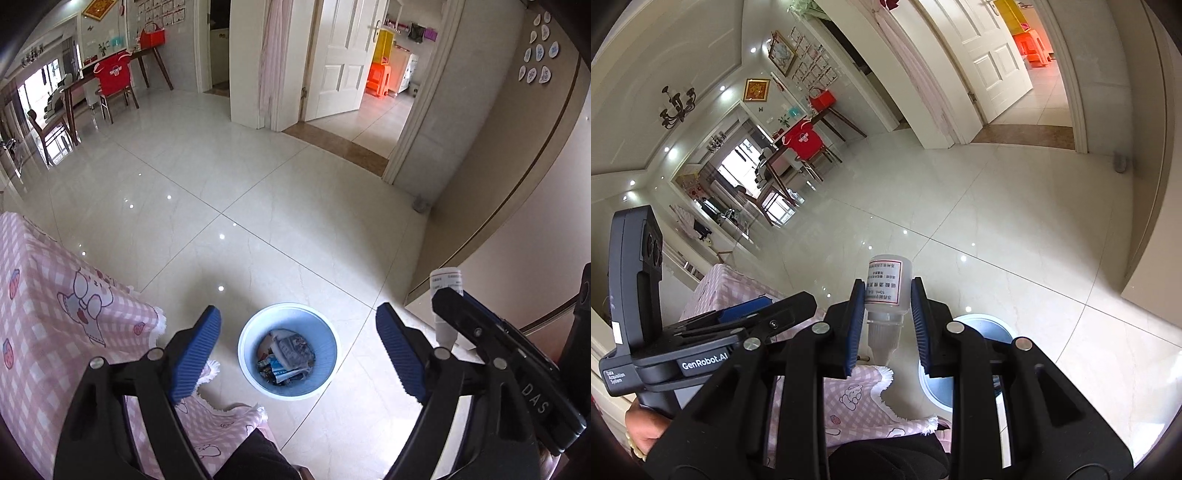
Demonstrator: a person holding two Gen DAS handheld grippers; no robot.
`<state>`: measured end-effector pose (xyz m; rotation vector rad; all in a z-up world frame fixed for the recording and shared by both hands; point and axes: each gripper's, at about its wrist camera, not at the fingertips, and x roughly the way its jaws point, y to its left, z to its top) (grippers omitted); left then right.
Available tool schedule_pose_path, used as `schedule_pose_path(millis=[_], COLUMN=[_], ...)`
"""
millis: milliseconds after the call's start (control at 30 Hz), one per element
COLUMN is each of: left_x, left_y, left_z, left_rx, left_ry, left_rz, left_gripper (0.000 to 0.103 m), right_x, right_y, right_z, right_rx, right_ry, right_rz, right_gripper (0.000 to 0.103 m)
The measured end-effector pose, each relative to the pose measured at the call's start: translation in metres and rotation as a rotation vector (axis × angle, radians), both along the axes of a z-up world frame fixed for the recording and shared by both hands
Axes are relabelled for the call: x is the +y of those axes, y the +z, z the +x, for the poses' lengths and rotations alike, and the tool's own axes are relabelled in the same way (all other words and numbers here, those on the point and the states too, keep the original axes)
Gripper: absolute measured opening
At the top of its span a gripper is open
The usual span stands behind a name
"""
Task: Collect trash
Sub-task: 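Carry both items to the bucket and open the left tool to drop the newspaper, then open the right tool over the bucket to drop the white bottle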
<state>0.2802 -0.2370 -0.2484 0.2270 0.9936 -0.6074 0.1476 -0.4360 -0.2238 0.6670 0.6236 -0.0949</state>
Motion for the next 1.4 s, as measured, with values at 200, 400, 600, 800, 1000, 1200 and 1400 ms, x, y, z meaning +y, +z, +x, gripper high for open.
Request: schedule_pose_path(millis=[200,400,600,800,1000,1200,1400], left_x=[0.007,0.015,0.027,0.040,0.049,0.061,0.088], left_y=[0.005,0.010,0.008,0.012,0.016,0.024,0.045], left_z=[0.000,-0.002,0.003,0.009,0.012,0.012,0.005], left_rx=[-0.017,-0.040,-0.038,-0.054,-0.074,-0.084,-0.121], left_ry=[0.009,0.018,0.039,0.069,0.087,0.106,0.136], left_rz=[0.013,0.026,0.034,0.035,0.029,0.005,-0.031], left_gripper=[0.084,0.084,0.084,0.084,0.084,0.084,0.084], right_x=[-0.002,-0.006,-0.002,0.002,-0.001,0.003,0.028], right_y=[0.000,-0.003,-0.006,-0.007,-0.010,-0.007,0.010], right_z=[0.011,0.014,0.019,0.028,0.035,0.034,0.034], right_rx=[-0.001,0.002,0.008,0.005,0.000,0.011,-0.007], right_ry=[0.023,0.035,0.042,0.047,-0.005,-0.001,0.051], right_rz=[0.000,-0.002,-0.006,-0.017,-0.036,-0.029,-0.044], right_gripper=[0.025,0.025,0.025,0.027,0.059,0.060,0.060])
